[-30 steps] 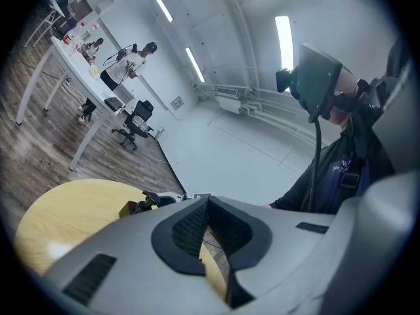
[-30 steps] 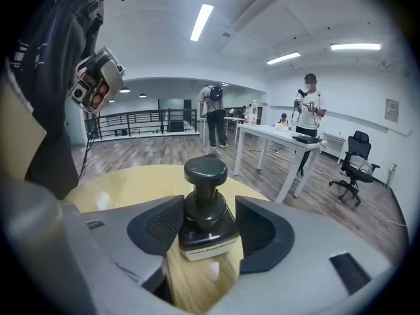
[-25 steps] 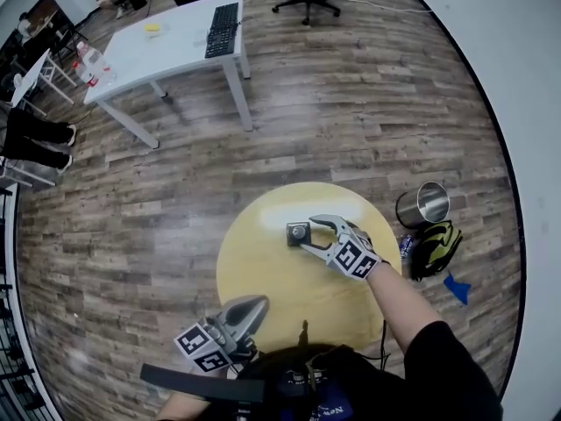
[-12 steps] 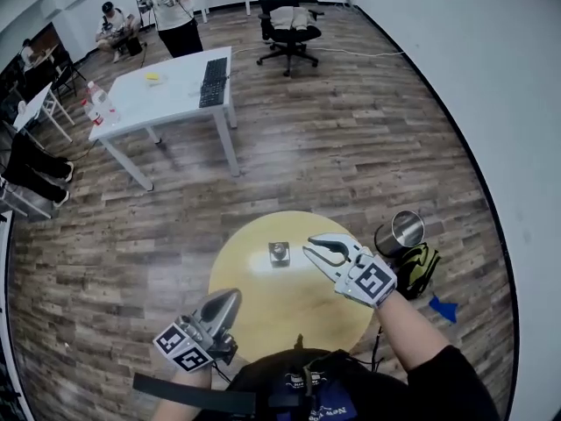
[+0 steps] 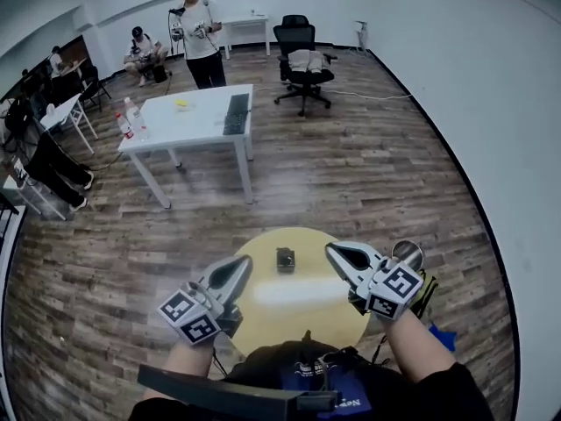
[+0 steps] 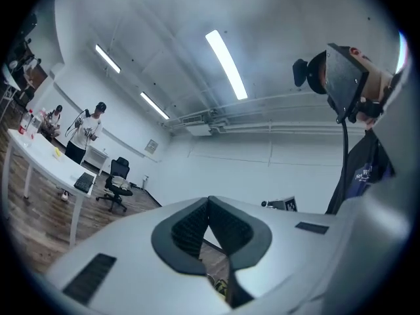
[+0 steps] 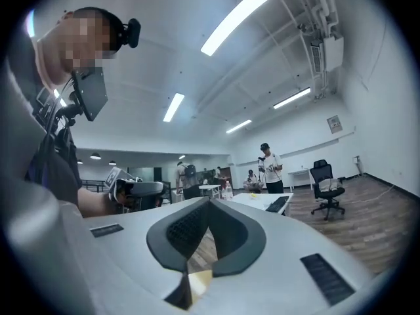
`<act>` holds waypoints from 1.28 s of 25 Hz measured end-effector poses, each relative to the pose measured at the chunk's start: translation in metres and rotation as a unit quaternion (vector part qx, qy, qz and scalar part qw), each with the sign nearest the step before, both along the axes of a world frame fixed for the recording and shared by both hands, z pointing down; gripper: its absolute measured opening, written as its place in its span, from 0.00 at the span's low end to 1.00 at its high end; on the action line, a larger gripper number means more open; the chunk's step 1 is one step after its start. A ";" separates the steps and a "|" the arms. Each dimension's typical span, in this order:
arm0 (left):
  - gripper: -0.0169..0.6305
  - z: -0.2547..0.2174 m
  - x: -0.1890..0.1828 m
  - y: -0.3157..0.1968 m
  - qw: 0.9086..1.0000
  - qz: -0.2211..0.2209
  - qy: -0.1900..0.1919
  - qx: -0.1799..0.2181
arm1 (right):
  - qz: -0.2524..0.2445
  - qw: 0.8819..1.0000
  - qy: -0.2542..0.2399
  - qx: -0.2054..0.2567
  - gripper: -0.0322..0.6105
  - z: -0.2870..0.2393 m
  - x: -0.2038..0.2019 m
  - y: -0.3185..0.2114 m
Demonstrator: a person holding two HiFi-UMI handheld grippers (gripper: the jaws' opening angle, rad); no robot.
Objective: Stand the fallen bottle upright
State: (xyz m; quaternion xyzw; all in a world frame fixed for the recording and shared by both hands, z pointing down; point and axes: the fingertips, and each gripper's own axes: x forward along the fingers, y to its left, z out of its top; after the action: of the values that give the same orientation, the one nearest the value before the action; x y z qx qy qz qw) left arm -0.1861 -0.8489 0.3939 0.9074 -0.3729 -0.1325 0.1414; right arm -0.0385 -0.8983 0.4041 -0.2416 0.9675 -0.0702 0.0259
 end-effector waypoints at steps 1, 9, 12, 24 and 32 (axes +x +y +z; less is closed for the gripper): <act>0.03 -0.005 0.002 0.005 1.000 0.002 -0.007 0.004 | -0.001 1.000 -0.007 -0.011 0.07 -0.002 0.002 0.009; 0.03 -0.010 0.004 0.040 0.999 0.003 -0.045 0.014 | -0.003 0.999 -0.020 -0.041 0.07 0.000 0.009 0.048; 0.03 -0.006 0.008 0.048 0.998 0.001 -0.054 0.010 | -0.003 0.999 -0.010 -0.039 0.07 0.004 0.017 0.054; 0.03 -0.001 0.000 0.063 0.999 -0.004 -0.054 0.002 | -0.013 0.999 0.013 -0.029 0.07 0.013 0.005 0.066; 0.03 0.002 0.007 0.068 0.999 0.000 -0.050 -0.003 | -0.014 0.999 0.016 -0.031 0.07 0.016 0.012 0.070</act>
State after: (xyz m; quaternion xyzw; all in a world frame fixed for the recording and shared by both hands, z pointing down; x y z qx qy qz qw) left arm -0.1789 -0.7814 0.3960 0.9124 -0.3802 -0.0856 0.1251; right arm -0.0270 -0.8279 0.4204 -0.2301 0.9683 -0.0969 0.0020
